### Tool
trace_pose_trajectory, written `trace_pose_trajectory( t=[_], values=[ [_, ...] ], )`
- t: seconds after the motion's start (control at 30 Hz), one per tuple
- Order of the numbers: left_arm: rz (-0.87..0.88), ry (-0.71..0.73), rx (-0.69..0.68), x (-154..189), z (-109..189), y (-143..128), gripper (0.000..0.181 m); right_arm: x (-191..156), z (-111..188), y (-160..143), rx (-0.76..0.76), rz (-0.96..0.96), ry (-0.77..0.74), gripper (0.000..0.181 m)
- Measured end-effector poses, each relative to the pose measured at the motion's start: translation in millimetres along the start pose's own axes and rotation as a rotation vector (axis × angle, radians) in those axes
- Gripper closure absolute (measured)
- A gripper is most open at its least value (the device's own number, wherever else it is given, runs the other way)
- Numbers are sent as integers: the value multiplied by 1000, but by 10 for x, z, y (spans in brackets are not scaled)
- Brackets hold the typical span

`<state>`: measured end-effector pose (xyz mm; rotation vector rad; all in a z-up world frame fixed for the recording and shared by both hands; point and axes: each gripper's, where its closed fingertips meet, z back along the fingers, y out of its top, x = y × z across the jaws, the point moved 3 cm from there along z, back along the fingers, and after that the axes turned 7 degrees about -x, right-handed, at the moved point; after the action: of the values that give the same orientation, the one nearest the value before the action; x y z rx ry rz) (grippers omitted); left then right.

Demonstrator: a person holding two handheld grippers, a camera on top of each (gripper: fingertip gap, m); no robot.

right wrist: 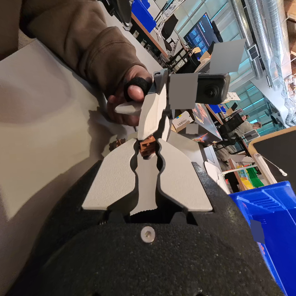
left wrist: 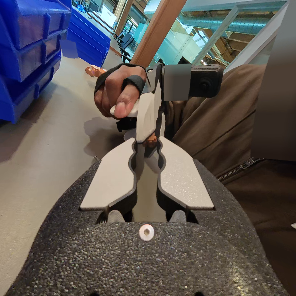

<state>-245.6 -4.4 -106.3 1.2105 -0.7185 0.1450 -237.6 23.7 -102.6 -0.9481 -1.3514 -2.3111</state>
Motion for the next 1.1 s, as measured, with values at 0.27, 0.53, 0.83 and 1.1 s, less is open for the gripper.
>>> trace_pose_trajectory(
  t=[0.27,0.53,0.83,1.1],
  values=[
    [0,43,83,-45,98,113,157,182,65,2,10,-45,-87,162],
    [29,142,181,-180,260,217,159,1571,690,-321,-178,-196,-768,161],
    [-24,344,113,-201,413,273,158,1502,788,-618,-181,-481,-725,139],
    [-209,826,-345,-417,918,-7,146,567,86,-229,-61,-402,-140,147]
  ],
)
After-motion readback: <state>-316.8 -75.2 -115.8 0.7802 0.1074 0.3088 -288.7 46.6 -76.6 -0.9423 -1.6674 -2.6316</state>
